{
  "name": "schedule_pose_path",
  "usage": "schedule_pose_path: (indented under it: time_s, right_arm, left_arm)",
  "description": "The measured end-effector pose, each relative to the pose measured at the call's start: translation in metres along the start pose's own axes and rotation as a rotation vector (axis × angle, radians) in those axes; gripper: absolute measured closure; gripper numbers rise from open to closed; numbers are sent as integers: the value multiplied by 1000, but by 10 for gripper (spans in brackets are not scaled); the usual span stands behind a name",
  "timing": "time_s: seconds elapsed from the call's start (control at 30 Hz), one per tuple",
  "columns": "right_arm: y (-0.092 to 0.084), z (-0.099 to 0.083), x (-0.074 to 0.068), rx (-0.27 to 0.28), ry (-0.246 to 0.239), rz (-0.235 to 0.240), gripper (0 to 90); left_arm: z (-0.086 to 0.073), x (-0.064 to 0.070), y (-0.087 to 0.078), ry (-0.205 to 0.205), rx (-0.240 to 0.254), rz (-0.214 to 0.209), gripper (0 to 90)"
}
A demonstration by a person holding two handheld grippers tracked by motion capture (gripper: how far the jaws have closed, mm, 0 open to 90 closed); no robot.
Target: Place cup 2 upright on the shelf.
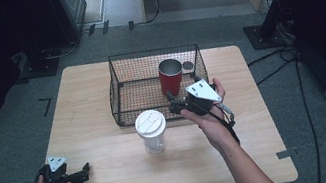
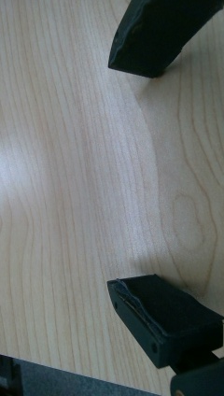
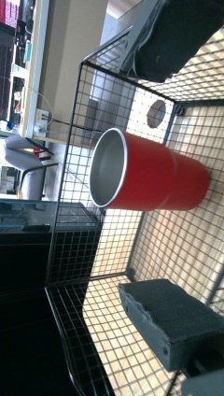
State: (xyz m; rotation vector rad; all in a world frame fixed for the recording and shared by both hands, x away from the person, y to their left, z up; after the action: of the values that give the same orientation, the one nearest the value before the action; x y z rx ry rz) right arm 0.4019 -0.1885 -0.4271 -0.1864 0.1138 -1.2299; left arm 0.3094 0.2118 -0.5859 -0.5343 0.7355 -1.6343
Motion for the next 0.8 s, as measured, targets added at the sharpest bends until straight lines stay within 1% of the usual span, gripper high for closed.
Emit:
schedule_pose_path:
  time_s: [0.1,0.2,0.27,0.3,0.43,0.57,0.8]
  right_arm:
    - [-9,-4,0,4,3,5,0]
    - [-20,-7,0,9,-8,10,0]
    - [-22,-8,-1,11,-10,9,0]
    - [-24,-10,-1,11,-21,6,0]
    - [-34,-20,-4,2,-21,14,0]
    - [-39,-26,-6,-1,-17,19,0]
    - [-52,-41,-13,-10,-18,43,0]
  left_arm:
    - [0,0,0,0,0,0,0]
    - [0,0,0,0,-1,0,0]
    - [0,0,0,0,0,0,0]
    - [0,0,0,0,0,0,0]
    - [0,0,0,-1,1,0,0]
    - [0,0,0,-1,1,0,0]
    - [0,0,0,1,0,0,0]
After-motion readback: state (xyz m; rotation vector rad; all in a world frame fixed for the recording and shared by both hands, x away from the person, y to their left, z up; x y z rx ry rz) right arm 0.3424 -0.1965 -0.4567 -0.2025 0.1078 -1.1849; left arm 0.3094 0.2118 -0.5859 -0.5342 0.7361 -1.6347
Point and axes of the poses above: each handheld gripper's, and its own axes: y roughly forward along the jaws, z roughly out of its top, x roughly to its right, the point moved 9 cm from there along y, roughly forward along the jaws, and after that the axes turned 3 degrees about z, right-handed, at the moved point
